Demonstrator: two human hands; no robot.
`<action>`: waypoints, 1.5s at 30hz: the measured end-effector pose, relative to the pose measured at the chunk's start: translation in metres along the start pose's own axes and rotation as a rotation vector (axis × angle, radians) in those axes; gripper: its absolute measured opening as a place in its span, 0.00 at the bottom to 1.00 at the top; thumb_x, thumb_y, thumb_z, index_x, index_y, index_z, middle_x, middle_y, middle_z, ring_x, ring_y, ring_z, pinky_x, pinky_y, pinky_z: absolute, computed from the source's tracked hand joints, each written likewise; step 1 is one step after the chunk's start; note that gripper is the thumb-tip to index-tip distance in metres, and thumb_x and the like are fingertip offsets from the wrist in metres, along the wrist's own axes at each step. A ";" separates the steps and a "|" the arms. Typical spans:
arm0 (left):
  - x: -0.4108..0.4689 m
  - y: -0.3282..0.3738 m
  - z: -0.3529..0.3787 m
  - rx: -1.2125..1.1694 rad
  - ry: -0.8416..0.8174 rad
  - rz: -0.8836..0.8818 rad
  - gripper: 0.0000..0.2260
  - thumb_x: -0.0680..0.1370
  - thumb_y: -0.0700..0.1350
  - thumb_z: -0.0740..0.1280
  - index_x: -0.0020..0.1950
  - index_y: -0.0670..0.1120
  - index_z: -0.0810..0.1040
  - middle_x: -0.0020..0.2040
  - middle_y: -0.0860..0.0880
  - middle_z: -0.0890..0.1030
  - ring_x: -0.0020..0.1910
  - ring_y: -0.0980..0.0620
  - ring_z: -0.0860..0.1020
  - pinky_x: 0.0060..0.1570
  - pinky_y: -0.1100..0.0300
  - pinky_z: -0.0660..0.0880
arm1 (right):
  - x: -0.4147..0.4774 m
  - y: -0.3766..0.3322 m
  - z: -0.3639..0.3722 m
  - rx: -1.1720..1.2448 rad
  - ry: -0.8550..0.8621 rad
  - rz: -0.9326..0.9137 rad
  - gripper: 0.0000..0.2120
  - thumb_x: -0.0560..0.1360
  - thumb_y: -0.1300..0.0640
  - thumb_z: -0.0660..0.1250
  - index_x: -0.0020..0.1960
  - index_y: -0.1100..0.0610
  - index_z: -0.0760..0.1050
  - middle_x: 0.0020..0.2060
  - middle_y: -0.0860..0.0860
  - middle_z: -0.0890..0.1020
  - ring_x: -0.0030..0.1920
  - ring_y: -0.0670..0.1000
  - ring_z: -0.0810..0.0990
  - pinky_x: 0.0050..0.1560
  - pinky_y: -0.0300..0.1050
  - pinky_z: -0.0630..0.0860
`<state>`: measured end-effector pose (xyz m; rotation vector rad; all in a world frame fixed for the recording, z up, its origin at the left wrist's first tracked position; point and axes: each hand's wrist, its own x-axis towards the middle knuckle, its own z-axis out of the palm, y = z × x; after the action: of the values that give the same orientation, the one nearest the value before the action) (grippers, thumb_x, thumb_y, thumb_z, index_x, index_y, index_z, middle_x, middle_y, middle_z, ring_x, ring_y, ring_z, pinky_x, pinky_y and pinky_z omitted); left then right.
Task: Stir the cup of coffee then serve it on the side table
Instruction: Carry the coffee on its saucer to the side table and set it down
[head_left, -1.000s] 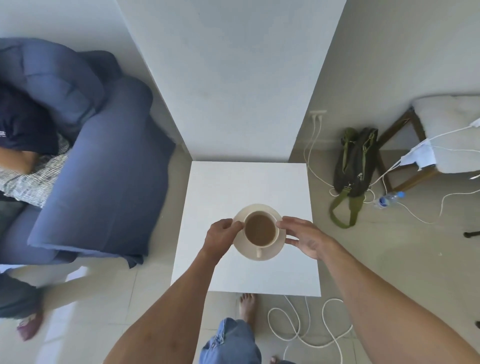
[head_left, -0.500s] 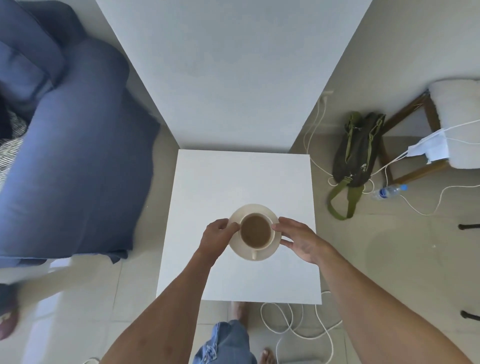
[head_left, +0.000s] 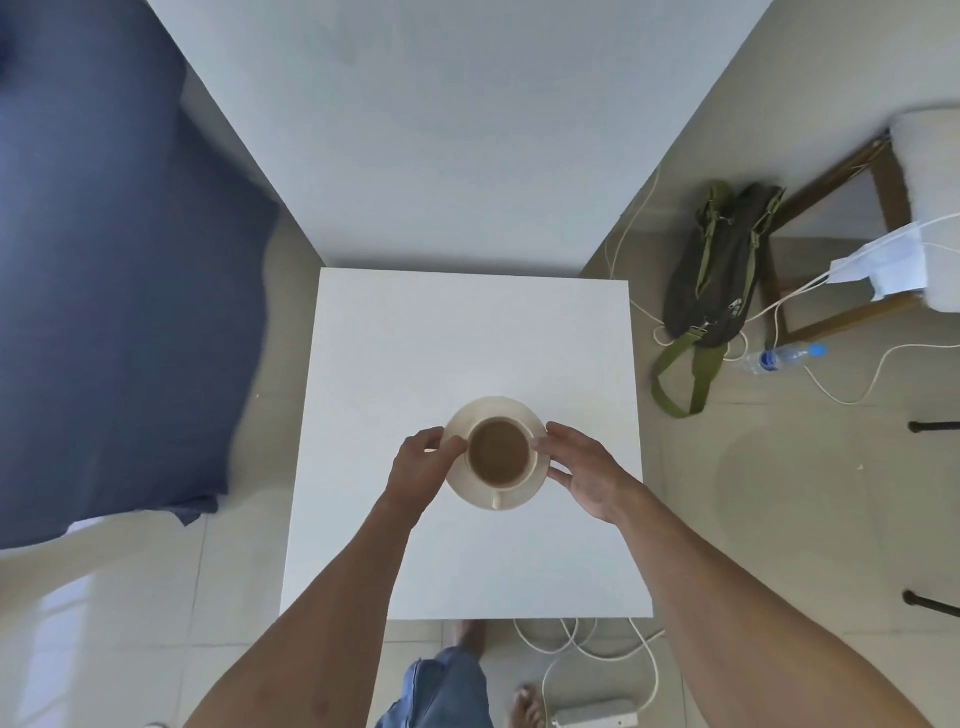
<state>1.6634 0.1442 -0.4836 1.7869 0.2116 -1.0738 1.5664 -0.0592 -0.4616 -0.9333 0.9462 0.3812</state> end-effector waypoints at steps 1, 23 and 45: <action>0.004 -0.002 0.000 -0.001 -0.003 0.000 0.21 0.62 0.62 0.68 0.48 0.51 0.84 0.52 0.50 0.84 0.56 0.47 0.80 0.63 0.43 0.75 | 0.004 0.001 0.000 0.007 0.006 0.000 0.16 0.74 0.62 0.71 0.59 0.64 0.73 0.46 0.51 0.75 0.49 0.48 0.75 0.73 0.55 0.65; 0.057 -0.029 0.009 0.058 0.037 -0.031 0.18 0.65 0.61 0.66 0.47 0.51 0.83 0.51 0.53 0.83 0.56 0.48 0.80 0.63 0.42 0.75 | 0.079 0.024 -0.013 0.060 0.081 -0.019 0.34 0.72 0.59 0.74 0.74 0.58 0.64 0.70 0.51 0.71 0.67 0.48 0.72 0.71 0.47 0.65; 0.069 -0.037 0.014 0.115 0.046 -0.080 0.20 0.67 0.60 0.66 0.46 0.45 0.81 0.51 0.43 0.81 0.53 0.43 0.79 0.60 0.44 0.76 | 0.102 0.044 -0.025 0.049 0.097 -0.028 0.38 0.67 0.54 0.76 0.73 0.54 0.66 0.68 0.47 0.72 0.68 0.47 0.70 0.68 0.43 0.64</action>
<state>1.6748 0.1297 -0.5610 1.9213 0.2556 -1.1219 1.5818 -0.0656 -0.5743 -0.9256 1.0253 0.2904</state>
